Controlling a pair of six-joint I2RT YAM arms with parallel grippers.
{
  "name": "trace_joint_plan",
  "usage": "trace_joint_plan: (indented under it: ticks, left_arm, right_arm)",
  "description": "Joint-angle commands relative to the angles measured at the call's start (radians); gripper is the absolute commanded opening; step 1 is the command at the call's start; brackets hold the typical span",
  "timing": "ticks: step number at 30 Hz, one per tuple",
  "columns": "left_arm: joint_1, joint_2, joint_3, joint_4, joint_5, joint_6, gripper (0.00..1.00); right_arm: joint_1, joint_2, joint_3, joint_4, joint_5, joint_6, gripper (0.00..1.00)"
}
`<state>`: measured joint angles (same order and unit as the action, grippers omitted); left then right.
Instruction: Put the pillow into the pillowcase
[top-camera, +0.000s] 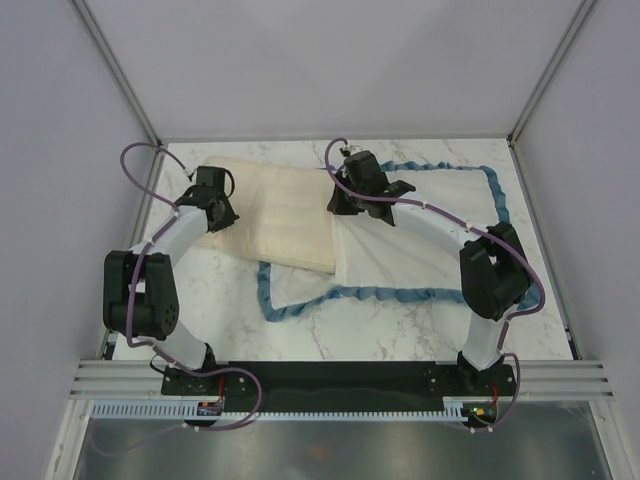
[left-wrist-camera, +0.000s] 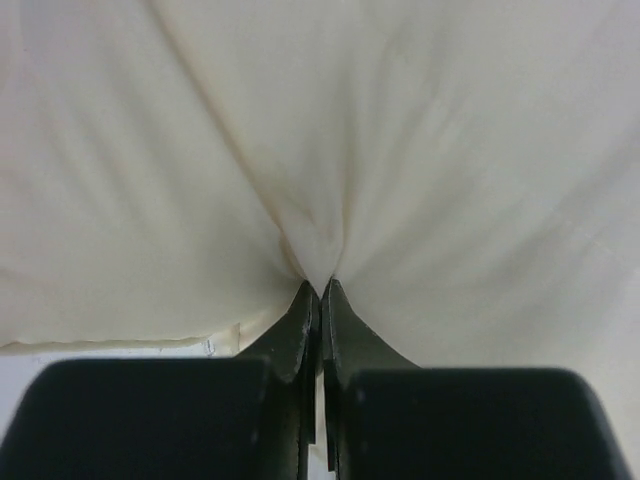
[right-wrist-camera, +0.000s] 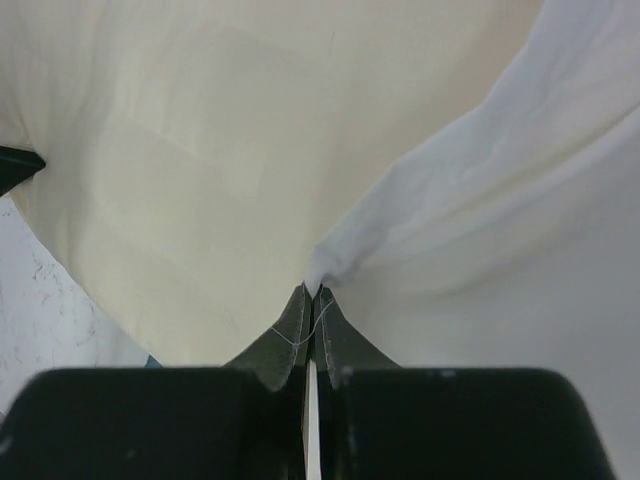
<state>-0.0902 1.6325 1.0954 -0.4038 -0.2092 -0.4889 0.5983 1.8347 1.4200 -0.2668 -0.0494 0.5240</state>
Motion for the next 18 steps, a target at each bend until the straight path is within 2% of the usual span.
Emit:
trace_joint_plan:
  ticks: [1, 8, 12, 18]
  left_arm:
    - [-0.074, -0.095, -0.023, 0.04, 0.047, 0.004, 0.02]
    - [-0.219, -0.281, 0.018, -0.029, 0.08, -0.019, 0.02]
    - [-0.255, -0.344, 0.02, -0.047, 0.142, -0.031, 0.02]
    - [-0.347, -0.402, -0.083, -0.052, 0.14, -0.053, 0.02]
  right_arm:
    - [0.003, 0.017, 0.088, -0.011, 0.014, -0.009, 0.0]
    - [0.001, 0.012, 0.175, -0.069, 0.028, -0.018, 0.0]
    - [0.003, -0.014, 0.194, -0.084, 0.033, -0.024, 0.0]
    - [0.003, -0.025, 0.145, -0.107, 0.042, -0.039, 0.01]
